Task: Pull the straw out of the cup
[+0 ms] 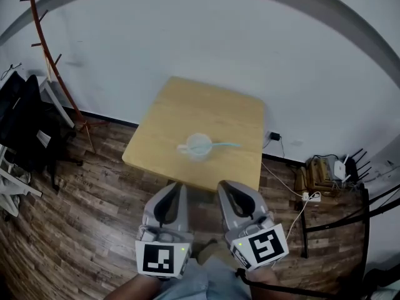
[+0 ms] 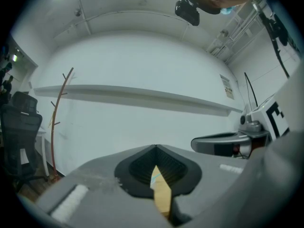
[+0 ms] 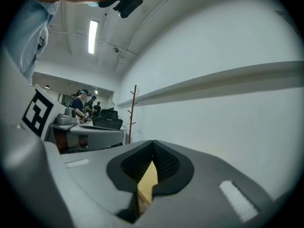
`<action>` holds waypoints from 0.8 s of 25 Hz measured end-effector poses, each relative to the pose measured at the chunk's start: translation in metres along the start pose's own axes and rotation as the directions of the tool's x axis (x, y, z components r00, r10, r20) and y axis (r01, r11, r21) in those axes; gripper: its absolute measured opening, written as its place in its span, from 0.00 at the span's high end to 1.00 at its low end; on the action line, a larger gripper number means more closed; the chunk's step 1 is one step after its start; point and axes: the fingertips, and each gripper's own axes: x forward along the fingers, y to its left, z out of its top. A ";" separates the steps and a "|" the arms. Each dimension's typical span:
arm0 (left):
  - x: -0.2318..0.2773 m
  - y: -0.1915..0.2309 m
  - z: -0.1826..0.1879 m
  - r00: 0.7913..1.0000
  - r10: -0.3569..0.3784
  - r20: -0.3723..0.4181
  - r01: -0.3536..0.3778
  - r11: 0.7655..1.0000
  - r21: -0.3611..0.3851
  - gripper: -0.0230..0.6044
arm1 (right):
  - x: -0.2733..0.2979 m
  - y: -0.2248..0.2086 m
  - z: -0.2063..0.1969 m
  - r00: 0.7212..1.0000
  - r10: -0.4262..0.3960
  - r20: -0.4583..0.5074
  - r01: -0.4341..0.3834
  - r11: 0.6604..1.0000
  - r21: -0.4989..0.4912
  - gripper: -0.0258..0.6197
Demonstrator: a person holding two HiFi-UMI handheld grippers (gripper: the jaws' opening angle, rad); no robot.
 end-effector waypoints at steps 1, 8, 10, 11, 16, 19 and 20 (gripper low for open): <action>0.004 0.000 -0.002 1.000 -0.004 -0.007 0.004 1.000 0.004 0.94 | 0.002 -0.004 -0.001 1.000 -0.006 -0.004 0.006 1.000 0.001 0.95; 0.046 0.002 -0.025 0.997 -0.012 -0.075 0.013 1.000 0.017 0.94 | 0.022 -0.041 -0.019 0.999 -0.019 -0.026 0.021 0.998 0.051 0.95; 0.065 0.004 -0.028 0.997 -0.010 -0.082 0.011 1.000 0.012 0.94 | 0.033 -0.056 -0.024 0.999 -0.020 -0.031 0.022 0.998 0.067 0.95; 0.074 0.004 -0.031 0.996 -0.010 -0.089 0.011 1.000 0.011 0.94 | 0.039 -0.064 -0.027 0.999 -0.019 -0.034 0.022 0.997 0.073 0.95; 0.121 0.003 -0.038 0.994 -0.005 -0.111 0.007 1.000 0.025 0.94 | 0.067 -0.103 -0.032 0.999 0.017 -0.035 -0.014 0.995 0.095 0.95; 0.150 0.004 -0.037 0.994 0.005 -0.106 -0.001 0.999 0.040 0.94 | 0.086 -0.129 -0.033 0.999 0.045 -0.028 -0.042 0.994 0.101 0.95; 0.158 0.005 -0.038 0.994 0.012 -0.109 -0.006 0.999 0.049 0.94 | 0.092 -0.136 -0.033 0.998 0.058 -0.024 -0.055 0.993 0.103 0.95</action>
